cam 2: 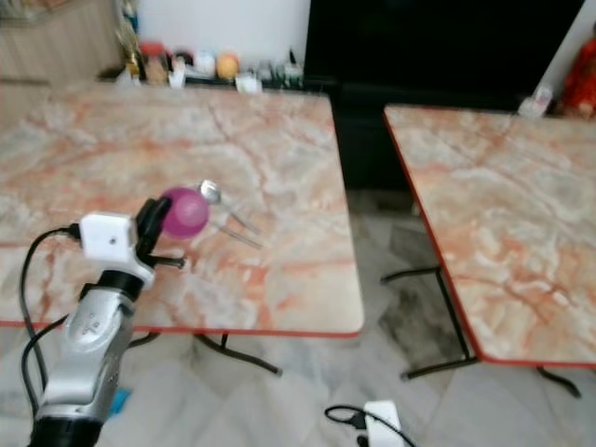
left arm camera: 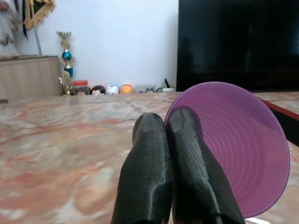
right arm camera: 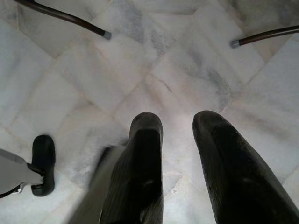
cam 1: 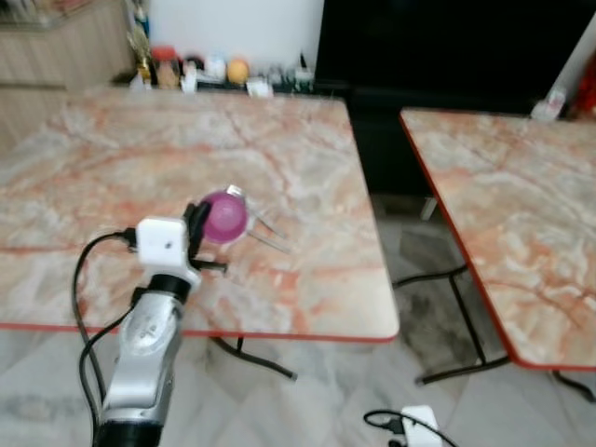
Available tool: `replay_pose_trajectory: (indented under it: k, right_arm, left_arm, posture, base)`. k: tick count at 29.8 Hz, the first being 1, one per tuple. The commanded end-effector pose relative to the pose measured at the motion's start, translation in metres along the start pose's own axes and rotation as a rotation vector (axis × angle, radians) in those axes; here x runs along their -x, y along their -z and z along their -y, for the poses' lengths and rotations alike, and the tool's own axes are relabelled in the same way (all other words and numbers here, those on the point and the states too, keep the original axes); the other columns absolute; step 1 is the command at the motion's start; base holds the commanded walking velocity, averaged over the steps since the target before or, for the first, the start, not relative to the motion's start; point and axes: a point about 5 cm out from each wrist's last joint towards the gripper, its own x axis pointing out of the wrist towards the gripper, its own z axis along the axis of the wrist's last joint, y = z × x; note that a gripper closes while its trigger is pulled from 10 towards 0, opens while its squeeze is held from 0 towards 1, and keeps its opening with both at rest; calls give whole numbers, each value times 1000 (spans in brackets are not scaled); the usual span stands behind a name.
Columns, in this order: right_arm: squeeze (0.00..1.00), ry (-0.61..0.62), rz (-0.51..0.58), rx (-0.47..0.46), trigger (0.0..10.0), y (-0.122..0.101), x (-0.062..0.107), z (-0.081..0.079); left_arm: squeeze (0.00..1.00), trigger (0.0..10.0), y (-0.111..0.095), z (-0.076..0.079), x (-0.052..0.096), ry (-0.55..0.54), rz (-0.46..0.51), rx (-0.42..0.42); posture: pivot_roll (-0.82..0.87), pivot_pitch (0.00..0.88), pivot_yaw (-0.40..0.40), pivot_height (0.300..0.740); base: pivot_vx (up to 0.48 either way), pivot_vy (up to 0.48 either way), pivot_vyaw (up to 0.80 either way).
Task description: Setting the table
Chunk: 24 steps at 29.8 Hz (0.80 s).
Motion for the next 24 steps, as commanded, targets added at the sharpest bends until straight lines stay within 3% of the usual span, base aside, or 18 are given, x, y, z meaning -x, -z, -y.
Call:
replay_pose_trajectory:
  k: [1, 24]
  right_arm:
    - [0, 25, -1, 2, 10000, 2, 1, 9]
    - [0, 18, 9, 0, 10000, -2, 0, 10]
  left_arm:
    - [0, 10000, -1, 9, -3, 27, 13, 14]
    - [0, 10000, -2, 5, -8, 3, 4, 3]
  posture:
    - [139, 0, -43, 740]
    - [125, 0, -35, 740]
  base:
    - [0, -428, 0]
    - [0, -425, 0]
